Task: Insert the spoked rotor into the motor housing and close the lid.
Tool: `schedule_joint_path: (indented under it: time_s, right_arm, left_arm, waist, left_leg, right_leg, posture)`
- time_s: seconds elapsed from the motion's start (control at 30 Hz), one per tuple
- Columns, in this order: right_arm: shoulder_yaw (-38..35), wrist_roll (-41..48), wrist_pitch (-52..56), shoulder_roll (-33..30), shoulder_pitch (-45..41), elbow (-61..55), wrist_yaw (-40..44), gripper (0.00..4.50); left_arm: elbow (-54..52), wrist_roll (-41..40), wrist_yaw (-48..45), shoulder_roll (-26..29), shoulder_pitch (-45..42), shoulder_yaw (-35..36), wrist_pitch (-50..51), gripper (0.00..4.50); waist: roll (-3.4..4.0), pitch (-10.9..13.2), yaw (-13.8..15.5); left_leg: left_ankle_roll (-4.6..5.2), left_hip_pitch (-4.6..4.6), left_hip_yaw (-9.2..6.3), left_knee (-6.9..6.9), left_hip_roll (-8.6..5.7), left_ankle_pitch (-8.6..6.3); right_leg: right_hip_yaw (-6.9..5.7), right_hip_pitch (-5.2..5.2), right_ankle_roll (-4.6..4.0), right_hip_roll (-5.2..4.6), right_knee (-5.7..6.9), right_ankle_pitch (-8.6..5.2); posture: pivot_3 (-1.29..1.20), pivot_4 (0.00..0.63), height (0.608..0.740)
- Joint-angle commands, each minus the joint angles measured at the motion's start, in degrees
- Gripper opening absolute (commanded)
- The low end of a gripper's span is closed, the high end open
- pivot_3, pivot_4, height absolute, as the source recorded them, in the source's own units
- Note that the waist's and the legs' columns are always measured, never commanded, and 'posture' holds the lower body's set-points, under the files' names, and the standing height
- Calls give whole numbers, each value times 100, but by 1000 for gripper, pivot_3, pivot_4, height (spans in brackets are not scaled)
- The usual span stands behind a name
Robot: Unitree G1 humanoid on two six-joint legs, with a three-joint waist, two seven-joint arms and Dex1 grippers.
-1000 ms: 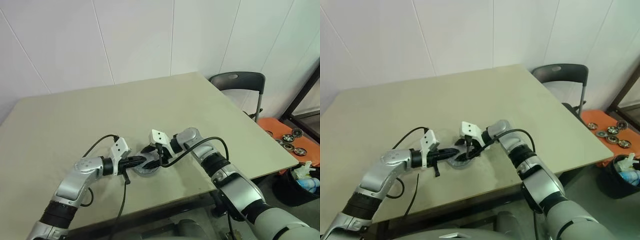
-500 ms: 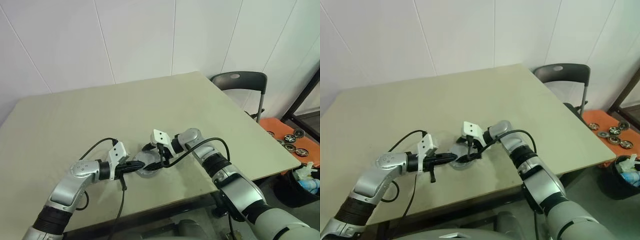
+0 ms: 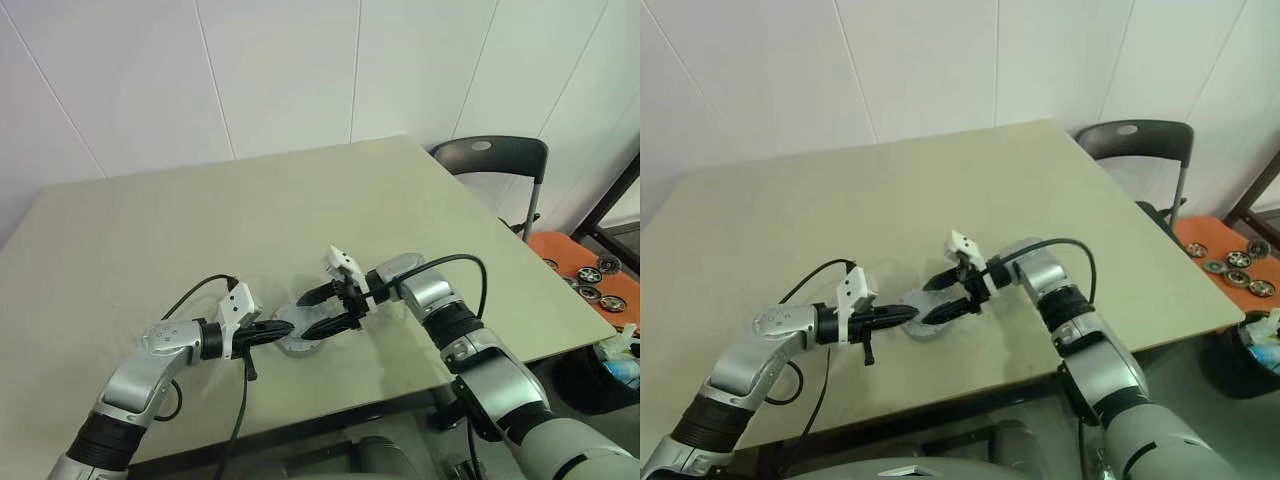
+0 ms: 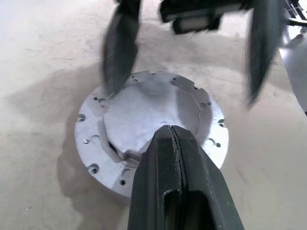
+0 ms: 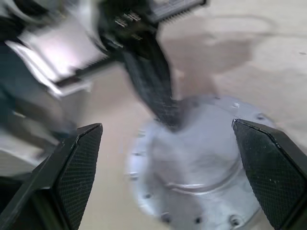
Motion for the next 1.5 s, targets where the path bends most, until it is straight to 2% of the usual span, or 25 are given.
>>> schedule_joint_path:
  time_s: [0.03, 0.1, 0.3, 0.4, 0.53, 0.63, 0.73, 0.87, 1.13, 1.37, 1.5]
  right_arm:
    - [-375, 262, 73, -135, -488, -155, 48, 4481]
    - [-482, 216, -20, -215, -607, 54, -88, 4481]
    - [-929, 202, 133, -373, -903, 776, -650, 4481]
    - [-1056, 338, 775, -651, -1030, 913, -508, 4481]
    - [-612, 636, 2556, -1294, -845, 515, 310, 4481]
    - [-150, 1011, 3473, -1683, -488, -160, 364, 4481]
    - [12, 1105, 3940, -1822, -251, -501, 342, 4481]
    - [-235, 1019, 3989, -1409, 12, -298, -548, 4481]
    - [-596, 1139, 4076, -841, 311, -406, -1651, 4481]
    - [-601, 1294, 4334, -845, 488, -588, -1875, 4481]
    - [-372, 1328, 4387, -1048, 592, -774, -1768, 4481]
  left_arm:
    - [304, 197, 61, 94, 86, -80, 144, 0]
    - [334, 195, 61, 93, 70, -77, 125, 0]
    - [407, 207, 101, 33, 18, -115, 97, 0]
    - [391, 201, 91, 36, 45, -125, 90, 0]
    - [303, 183, 65, 82, 86, -125, 126, 0]
    - [261, 174, 58, 105, 106, -121, 145, 0]
    - [228, 164, 61, 116, 125, -118, 162, 0]
    - [193, 157, 66, 97, 160, -141, 198, 0]
    - [118, 131, 49, 137, 193, -105, 256, 0]
    - [55, 126, 63, 135, 232, -90, 286, 0]
    - [27, 130, 88, 105, 249, -83, 302, 0]
  waist:
    - [-1, -1, 39]
    - [-3, -2, 63]
    - [-13, -2, 68]
    - [-15, 5, 88]
    - [-17, 5, 97]
    - [-18, 5, 97]
    - [-20, 5, 74]
    - [-26, 8, 44]
    - [-40, 1, 61]
    - [-39, 1, 46]
    - [-39, 1, 48]
  left_leg:
    - [0, -27, 1, 1, 0, 0]
    - [-1, -63, 1, 7, -5, 0]
    - [0, -63, 6, 7, -14, 0]
    - [0, -66, 8, 15, -16, 0]
    - [0, -66, 14, 17, -17, 0]
    - [1, -65, 20, 14, -16, 0]
    - [1, -65, 23, 17, -14, 0]
    - [1, -65, 34, 22, -14, 0]
    - [0, -59, 31, 24, -13, 0]
    - [1, -37, 30, 23, -10, 0]
    - [1, -35, 30, 22, -10, 0]
  right_leg:
    - [0, -27, -1, 0, -1, 1]
    - [0, -66, -14, 0, -1, 10]
    - [0, -63, -21, -2, -9, 12]
    - [0, -62, -21, -2, -9, 13]
    - [-1, -60, -27, -1, -9, 17]
    - [-1, -60, -21, 1, -8, 13]
    - [-2, -57, -17, 4, -6, 11]
    - [-2, -44, -16, 4, -2, 11]
    - [-2, -35, -18, 4, -3, 13]
    - [-5, 5, -20, 12, 0, 12]
    - [-5, 9, -19, 12, -2, 12]
  posture:
    - [0, 0, 740]
    - [0, 0, 740]
    - [0, 0, 740]
    - [0, 0, 740]
    - [0, 0, 740]
    - [0, 0, 740]
    - [0, 0, 740]
    - [0, 0, 740]
    - [0, 0, 740]
    - [0, 0, 740]
    - [0, 0, 740]
